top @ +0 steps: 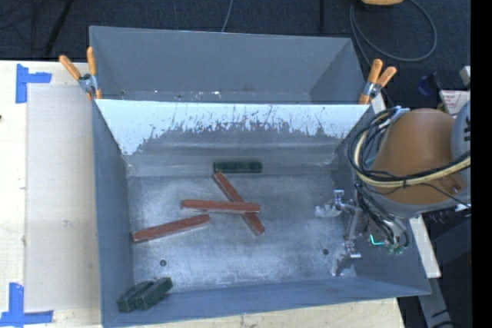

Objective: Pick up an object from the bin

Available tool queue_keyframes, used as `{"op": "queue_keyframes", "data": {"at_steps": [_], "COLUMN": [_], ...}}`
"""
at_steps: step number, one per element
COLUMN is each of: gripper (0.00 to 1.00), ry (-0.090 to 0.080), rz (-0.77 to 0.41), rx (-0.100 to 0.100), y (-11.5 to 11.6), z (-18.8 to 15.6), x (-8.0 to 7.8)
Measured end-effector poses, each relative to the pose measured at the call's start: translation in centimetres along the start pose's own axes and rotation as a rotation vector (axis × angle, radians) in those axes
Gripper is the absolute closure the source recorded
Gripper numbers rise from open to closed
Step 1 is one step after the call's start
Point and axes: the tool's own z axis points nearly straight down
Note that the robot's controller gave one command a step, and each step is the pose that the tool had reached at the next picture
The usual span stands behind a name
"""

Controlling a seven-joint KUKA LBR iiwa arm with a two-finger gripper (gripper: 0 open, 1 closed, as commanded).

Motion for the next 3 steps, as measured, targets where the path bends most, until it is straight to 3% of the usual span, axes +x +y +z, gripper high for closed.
{"op": "queue_keyframes", "data": {"at_steps": [1,2,3], "gripper": [0.0,0.0,0.0], "ry": [-0.008,-0.011,-0.005], "rz": [-0.003,0.061,-0.013], "rx": [0.001,0.001,0.0], "y": [0.0,4.9,7.1], "z": [-0.4,3.3,3.7], "x": [-0.2,-0.1,-5.2]}}
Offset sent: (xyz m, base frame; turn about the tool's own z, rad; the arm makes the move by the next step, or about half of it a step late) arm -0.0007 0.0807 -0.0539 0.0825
